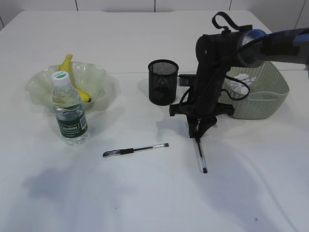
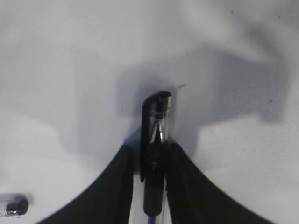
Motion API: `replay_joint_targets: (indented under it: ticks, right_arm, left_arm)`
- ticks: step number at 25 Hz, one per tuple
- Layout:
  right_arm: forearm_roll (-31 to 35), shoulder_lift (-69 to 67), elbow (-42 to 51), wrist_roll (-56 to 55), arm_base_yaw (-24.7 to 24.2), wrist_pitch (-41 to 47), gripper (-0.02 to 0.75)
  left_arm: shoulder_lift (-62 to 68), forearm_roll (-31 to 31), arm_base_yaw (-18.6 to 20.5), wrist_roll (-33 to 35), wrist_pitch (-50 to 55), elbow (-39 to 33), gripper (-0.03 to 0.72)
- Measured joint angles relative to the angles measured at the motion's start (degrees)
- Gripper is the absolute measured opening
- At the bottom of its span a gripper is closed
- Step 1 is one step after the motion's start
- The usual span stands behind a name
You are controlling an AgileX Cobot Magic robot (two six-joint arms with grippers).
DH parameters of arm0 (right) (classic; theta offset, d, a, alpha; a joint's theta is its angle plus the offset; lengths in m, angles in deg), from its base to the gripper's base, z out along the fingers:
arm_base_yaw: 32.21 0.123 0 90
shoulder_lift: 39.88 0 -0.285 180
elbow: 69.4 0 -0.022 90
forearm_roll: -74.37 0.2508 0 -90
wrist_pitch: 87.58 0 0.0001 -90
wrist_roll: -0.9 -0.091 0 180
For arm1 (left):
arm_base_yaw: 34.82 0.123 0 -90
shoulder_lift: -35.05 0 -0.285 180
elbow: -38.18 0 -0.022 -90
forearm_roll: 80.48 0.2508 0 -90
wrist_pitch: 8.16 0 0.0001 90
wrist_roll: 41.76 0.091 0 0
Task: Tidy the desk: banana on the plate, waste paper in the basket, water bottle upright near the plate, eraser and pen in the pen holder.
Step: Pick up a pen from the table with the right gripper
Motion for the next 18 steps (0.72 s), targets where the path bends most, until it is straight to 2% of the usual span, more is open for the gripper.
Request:
replay_joint_targets:
  ticks: [3, 5, 18]
  right_arm:
    - [0.03, 0.0, -0.09, 0.0, 0.0, 0.48, 0.105]
    - [0.12, 0.0, -0.22, 0.0, 0.0, 1.06, 0.085]
    - [0.16, 1.63, -4.5, 3.75, 0.0, 5.59, 0.06]
  left_arm:
    - [0.0, 0.0, 0.0, 0.0, -0.13, 0.0, 0.488]
    - [0.0, 0.0, 0.0, 0.0, -0.13, 0.0, 0.488]
    - [0.0, 0.0, 0.0, 0.0, -0.03, 0.0, 0.495]
